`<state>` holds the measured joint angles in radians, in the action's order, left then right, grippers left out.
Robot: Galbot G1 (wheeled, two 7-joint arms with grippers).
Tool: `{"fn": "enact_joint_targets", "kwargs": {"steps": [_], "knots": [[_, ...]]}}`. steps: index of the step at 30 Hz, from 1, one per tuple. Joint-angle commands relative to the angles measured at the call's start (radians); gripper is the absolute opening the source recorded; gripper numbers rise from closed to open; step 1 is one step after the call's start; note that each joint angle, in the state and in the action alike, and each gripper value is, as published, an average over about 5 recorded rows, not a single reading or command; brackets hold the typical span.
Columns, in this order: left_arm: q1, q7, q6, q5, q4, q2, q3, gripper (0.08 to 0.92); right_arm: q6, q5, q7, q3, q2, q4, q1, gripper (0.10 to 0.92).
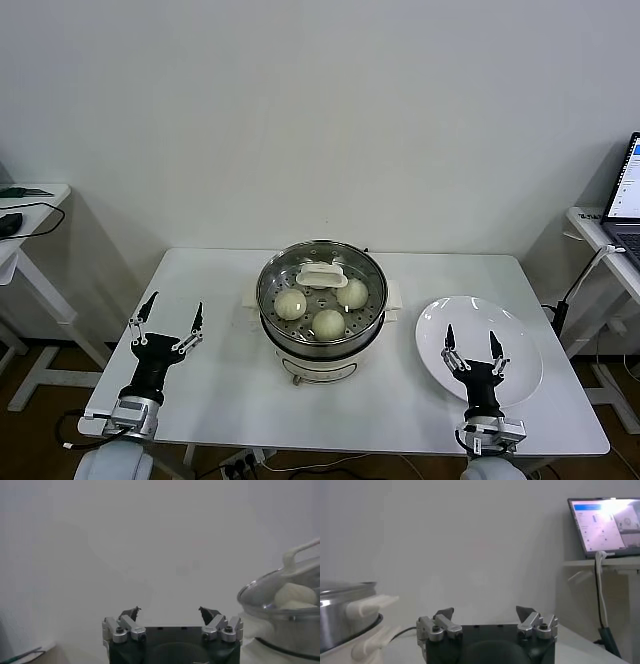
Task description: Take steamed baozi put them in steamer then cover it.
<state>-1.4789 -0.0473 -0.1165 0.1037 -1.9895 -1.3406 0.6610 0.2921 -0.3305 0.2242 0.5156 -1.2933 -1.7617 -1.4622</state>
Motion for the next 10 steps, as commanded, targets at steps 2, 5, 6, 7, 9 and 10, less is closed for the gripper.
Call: {"fn": "enact_joint_targets", "kwargs": {"steps": [2,5,6,7,9,10], "knots": [[-0.03,-0.017,-0.056,-0.058,0.016,0.002,0.034,0.823,-0.008,0.006,0.002,0.004,0.0,-0.011,-0.012,0.823],[-0.035,-0.019,-0.058,-0.051,0.009,-0.001,0.03,0.823,-0.006,0.011,0.004,0.007,-0.001,-0.012,-0.015,0.823],[-0.037,-0.02,-0.058,-0.05,0.005,-0.003,0.028,0.823,-0.005,0.014,0.005,0.007,-0.001,-0.013,-0.016,0.823],[-0.04,-0.023,-0.059,-0.048,0.001,-0.004,0.027,0.823,-0.005,0.018,0.007,0.008,-0.001,-0.013,-0.017,0.823],[-0.043,-0.025,-0.058,-0.045,-0.006,-0.006,0.025,0.823,-0.005,0.023,0.009,0.008,-0.002,-0.014,-0.017,0.823],[-0.044,-0.026,-0.059,-0.045,-0.008,-0.007,0.024,0.823,-0.005,0.025,0.01,0.008,-0.002,-0.015,-0.018,0.823]]}}
